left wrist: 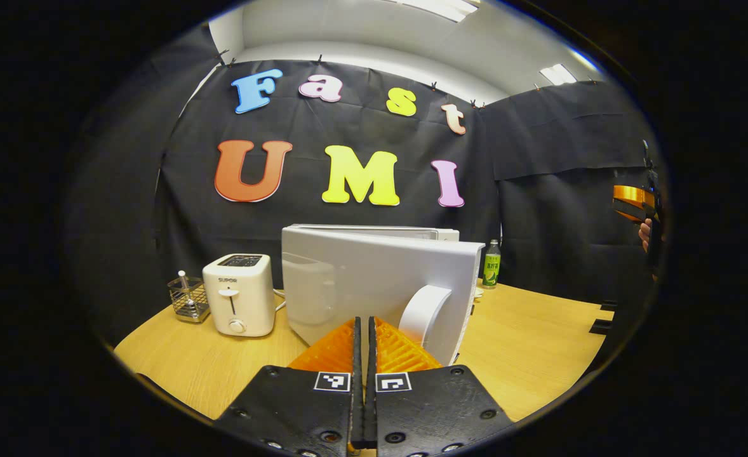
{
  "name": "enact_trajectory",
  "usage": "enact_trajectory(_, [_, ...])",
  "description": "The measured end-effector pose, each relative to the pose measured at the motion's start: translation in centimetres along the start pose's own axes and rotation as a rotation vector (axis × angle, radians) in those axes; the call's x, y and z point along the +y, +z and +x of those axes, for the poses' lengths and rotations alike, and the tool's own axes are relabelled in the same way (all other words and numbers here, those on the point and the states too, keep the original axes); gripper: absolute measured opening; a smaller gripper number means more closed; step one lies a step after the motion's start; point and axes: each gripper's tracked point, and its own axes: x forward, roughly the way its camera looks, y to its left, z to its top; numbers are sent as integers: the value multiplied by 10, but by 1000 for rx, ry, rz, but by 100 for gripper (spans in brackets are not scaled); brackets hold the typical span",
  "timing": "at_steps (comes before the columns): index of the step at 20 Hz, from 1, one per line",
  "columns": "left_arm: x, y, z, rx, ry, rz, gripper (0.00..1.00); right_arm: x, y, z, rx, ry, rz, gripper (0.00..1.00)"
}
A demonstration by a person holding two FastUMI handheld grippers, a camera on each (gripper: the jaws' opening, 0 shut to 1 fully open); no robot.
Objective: Open the microwave oven with the left hand, put the food in, and close the microwave oven.
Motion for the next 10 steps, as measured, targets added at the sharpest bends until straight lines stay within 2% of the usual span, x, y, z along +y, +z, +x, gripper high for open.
enact_trajectory(7, [-46,1,63,16,-93,-17,0,-9,-9,4,21,-4,2,90])
enact_trajectory(8, [-52,0,72,19,-101,-15,0,-10,-11,5,24,-5,2,99])
enact_trajectory(9, [-57,-2,81,23,-106,-15,0,-11,-12,7,26,-6,3,90])
enact_trajectory(10, [-61,-3,89,29,-108,-16,0,-11,-13,9,29,-4,4,90])
